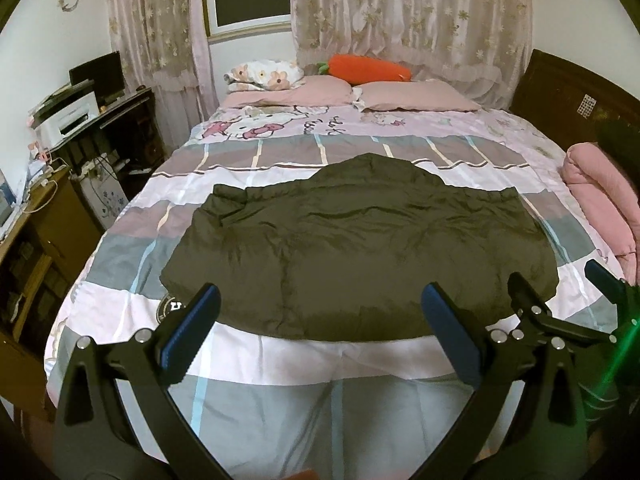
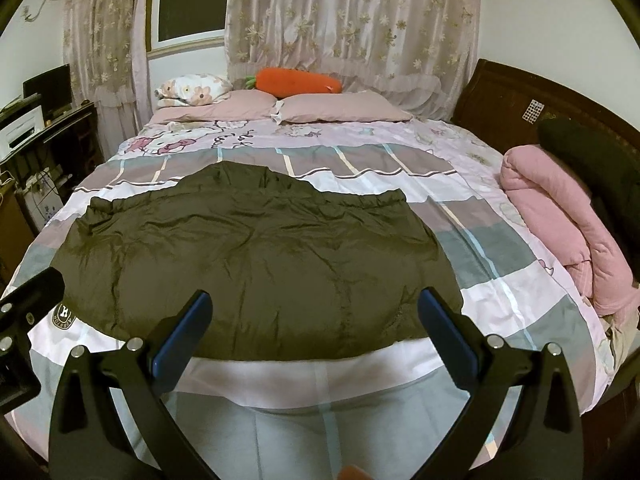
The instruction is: Fold large clothes
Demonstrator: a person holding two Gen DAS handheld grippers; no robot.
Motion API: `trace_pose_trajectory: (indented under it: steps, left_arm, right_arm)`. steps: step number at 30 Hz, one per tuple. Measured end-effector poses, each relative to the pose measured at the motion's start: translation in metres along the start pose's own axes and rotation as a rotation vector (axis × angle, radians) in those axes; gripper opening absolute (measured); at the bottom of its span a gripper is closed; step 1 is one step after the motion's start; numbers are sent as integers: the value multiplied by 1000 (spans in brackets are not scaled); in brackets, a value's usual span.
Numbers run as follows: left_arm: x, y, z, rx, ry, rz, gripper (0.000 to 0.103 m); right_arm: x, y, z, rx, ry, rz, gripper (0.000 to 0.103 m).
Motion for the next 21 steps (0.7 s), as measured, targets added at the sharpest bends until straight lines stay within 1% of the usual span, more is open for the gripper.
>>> trace_pose_trajectory:
  steps: [10,21]
  left_arm:
    - [4,1,-1,18,17,5,101]
    - [6,3,-3,23,16,12,101]
  right_arm:
    - [1,0,2,2,2,3,102]
    - [5,4,5,-2,-4,11,102]
Point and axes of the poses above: each gripper's, at about its wrist camera, not at the fingertips, and x roughly the way its jaws point, z to its left, y to its underside, the point moved 3 cm from there along x, roughly the way its jaws point, and after that the axes turned 12 degrees about -y, right-handed, at the moved point
